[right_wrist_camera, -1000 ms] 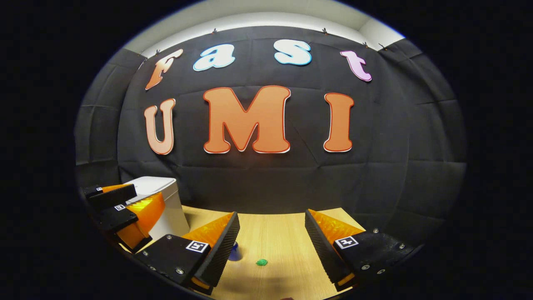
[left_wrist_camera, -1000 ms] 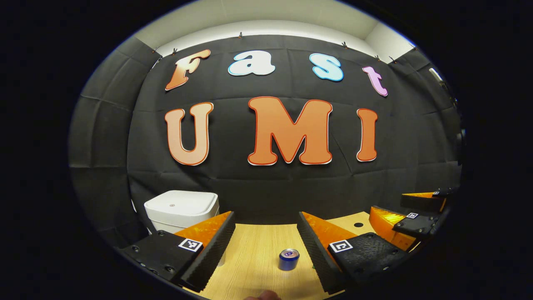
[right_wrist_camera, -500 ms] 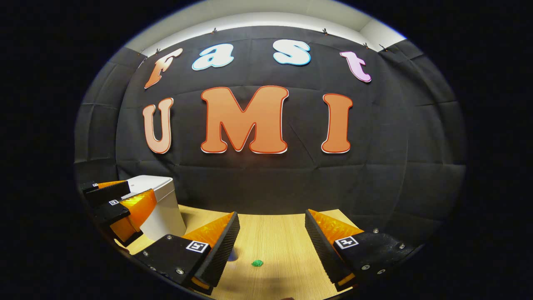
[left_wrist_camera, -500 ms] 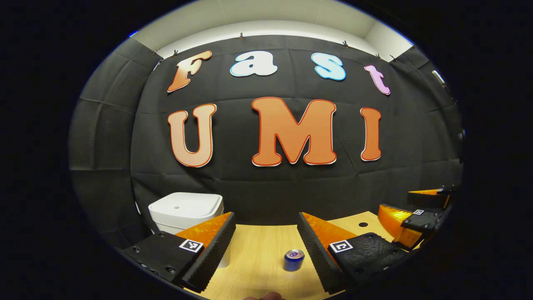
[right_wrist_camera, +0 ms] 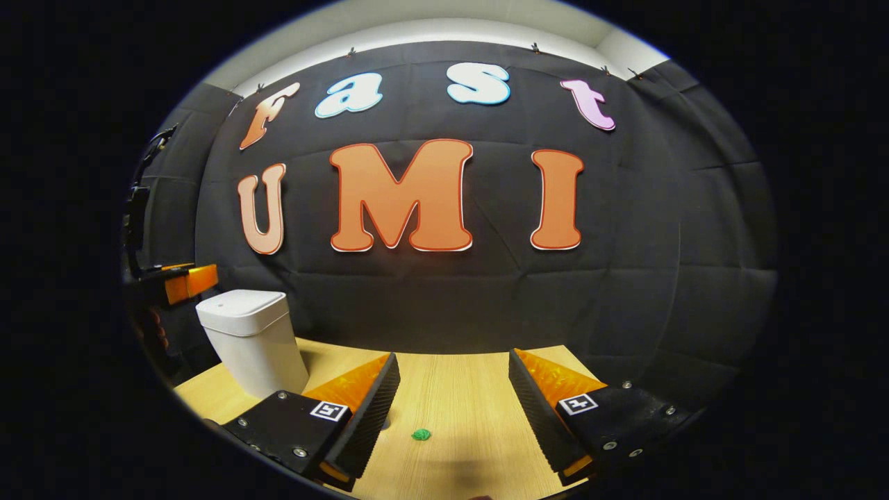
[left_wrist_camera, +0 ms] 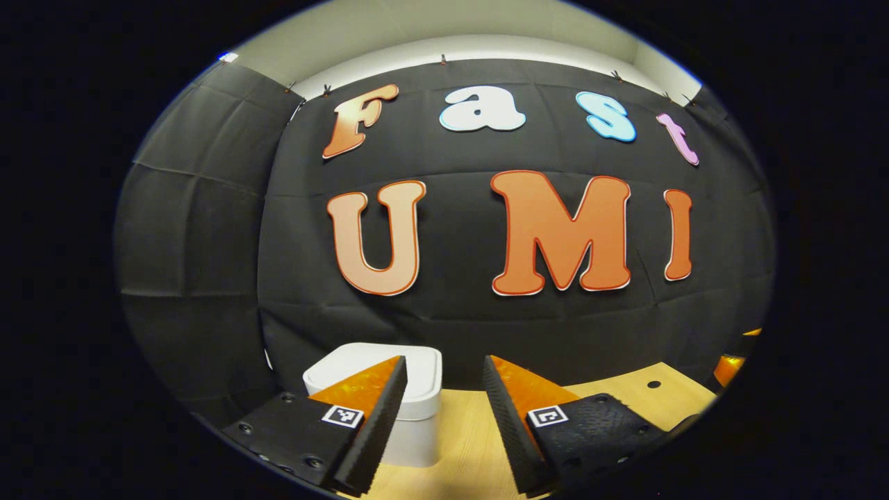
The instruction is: Press the lid of the desktop garbage bin to open it, pick up the crumpled paper on the desktop and throw it into the bin, then pick up the pop can on the desktop and drop it into the bin, and finally close the garbage bin lid.
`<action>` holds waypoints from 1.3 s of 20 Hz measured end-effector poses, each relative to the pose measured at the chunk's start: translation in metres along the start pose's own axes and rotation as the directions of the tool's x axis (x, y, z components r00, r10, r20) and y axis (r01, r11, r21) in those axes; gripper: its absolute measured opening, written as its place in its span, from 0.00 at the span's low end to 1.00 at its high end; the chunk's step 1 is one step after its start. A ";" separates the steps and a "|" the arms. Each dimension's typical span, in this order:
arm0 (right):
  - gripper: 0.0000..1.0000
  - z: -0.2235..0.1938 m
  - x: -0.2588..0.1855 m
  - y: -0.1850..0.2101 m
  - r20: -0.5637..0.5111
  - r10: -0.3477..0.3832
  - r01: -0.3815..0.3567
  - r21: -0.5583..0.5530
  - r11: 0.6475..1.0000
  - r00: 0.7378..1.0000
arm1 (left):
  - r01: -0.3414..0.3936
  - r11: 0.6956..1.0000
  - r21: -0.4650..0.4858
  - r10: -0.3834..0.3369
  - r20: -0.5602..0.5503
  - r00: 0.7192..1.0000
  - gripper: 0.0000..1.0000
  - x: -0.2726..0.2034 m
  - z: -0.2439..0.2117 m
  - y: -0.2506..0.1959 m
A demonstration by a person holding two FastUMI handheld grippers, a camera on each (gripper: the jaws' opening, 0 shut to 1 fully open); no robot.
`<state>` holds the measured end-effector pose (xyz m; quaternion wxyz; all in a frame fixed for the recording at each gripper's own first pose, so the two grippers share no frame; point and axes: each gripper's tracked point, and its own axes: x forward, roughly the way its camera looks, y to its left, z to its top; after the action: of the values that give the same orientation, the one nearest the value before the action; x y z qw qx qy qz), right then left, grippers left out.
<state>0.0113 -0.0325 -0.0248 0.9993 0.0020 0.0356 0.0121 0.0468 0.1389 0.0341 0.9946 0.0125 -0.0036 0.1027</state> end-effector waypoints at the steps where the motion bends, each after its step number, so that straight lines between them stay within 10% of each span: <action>1: 0.94 -0.001 -0.001 -0.003 0.000 0.004 -0.004 0.003 1.000 1.000 | -0.008 1.000 -0.030 0.008 -0.016 1.000 0.61 0.002 -0.001 0.005; 8: 0.94 -0.016 -0.004 -0.019 -0.043 -0.027 0.029 0.042 0.999 0.999 | -0.052 0.993 -0.106 0.041 -0.103 0.994 0.00 0.047 -0.013 0.069; 15: 0.94 -0.017 0.007 -0.006 -0.050 -0.132 0.133 0.030 0.991 0.990 | 0.014 0.992 -0.125 -0.051 -0.303 0.952 0.00 0.110 -0.091 0.102; 26: 0.94 -0.030 0.025 0.035 -0.104 -0.084 0.082 -0.016 0.996 0.991 | -0.006 0.967 -0.256 -0.078 -0.318 0.945 0.00 0.120 -0.112 0.106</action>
<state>0.0333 0.0037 -0.0565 0.9957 -0.0061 0.0881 -0.0292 0.1437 0.2697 -0.0742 0.9766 -0.1320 0.1479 0.0838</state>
